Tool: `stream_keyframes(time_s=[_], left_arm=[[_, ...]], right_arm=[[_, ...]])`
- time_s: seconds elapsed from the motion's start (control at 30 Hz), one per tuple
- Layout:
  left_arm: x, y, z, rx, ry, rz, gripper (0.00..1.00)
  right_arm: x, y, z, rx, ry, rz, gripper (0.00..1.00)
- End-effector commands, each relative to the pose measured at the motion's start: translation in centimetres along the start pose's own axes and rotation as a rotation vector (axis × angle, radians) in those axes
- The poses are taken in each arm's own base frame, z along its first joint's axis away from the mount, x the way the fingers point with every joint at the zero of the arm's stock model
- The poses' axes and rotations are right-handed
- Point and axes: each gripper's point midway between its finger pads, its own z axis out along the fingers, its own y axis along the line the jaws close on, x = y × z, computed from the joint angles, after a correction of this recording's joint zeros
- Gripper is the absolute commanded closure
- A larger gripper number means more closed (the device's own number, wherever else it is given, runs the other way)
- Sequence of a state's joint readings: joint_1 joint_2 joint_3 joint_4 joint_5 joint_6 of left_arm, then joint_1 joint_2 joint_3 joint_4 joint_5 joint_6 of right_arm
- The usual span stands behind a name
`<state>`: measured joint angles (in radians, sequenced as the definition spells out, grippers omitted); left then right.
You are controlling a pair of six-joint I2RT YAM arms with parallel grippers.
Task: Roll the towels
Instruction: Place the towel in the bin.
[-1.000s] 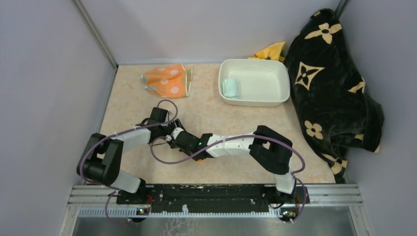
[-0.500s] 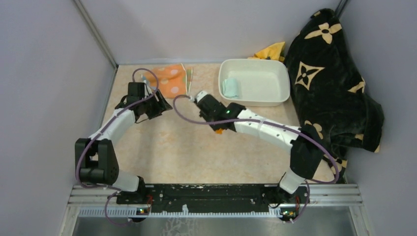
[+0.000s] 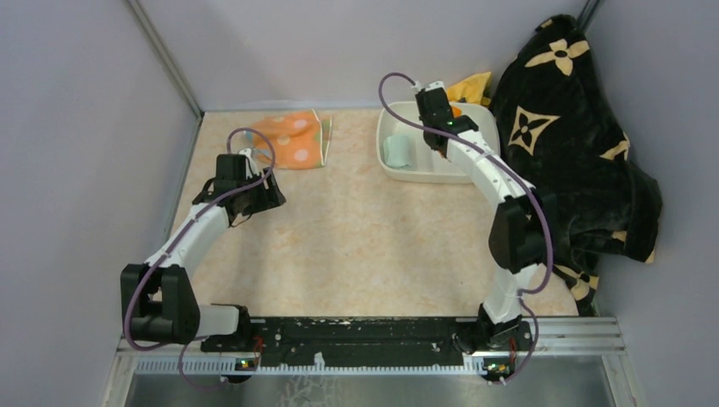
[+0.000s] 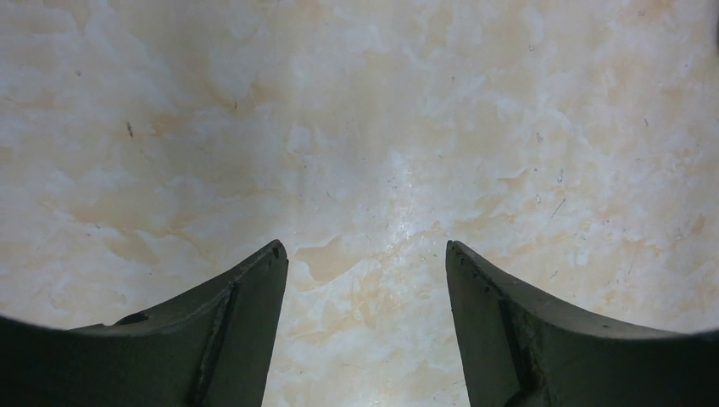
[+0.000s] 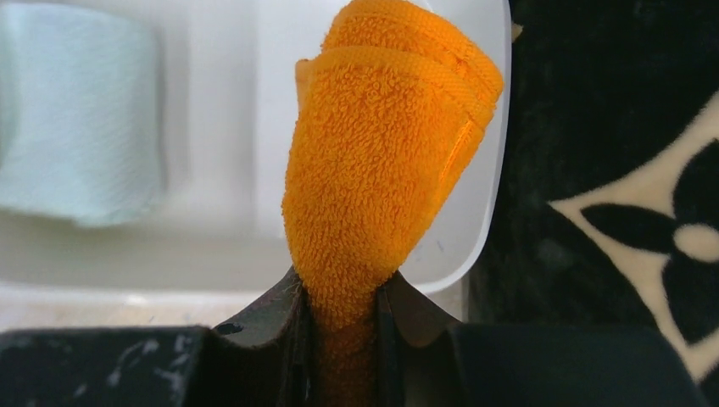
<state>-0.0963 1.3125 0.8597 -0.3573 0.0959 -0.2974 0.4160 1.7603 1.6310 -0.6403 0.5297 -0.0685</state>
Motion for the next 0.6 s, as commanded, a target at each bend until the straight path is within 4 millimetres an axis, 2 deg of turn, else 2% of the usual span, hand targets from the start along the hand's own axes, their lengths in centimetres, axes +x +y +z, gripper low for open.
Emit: stream_keyframes(time_s=[0.0, 0.13, 0.27, 0.43, 0.57], left_arm=[[-0.2, 0.1, 0.5, 0.004, -0.012, 0.022, 0.26], [0.3, 0.2, 0.8, -0.002, 0.002, 0.020, 0.26], [0.3, 0.3, 1.0, -0.002, 0.004, 0.019, 0.26], [0.6, 0.2, 1.3, 0.005, 0.022, 0.014, 0.26], [0.5, 0.2, 1.2, 0.004, 0.018, 0.016, 0.26]], right_arm=[[-1.0, -1.9, 5.2, 0.089, -0.007, 0.036, 1.00], [-0.1, -0.5, 9.4, 0.069, 0.014, 0.026, 1.00], [0.9, 3.5, 12.4, -0.063, 0.045, 0.022, 1.00], [2.1, 7.7, 14.2, -0.223, 0.094, 0.071, 1.00], [2.7, 10.1, 14.3, -0.325, 0.125, 0.115, 0.99]])
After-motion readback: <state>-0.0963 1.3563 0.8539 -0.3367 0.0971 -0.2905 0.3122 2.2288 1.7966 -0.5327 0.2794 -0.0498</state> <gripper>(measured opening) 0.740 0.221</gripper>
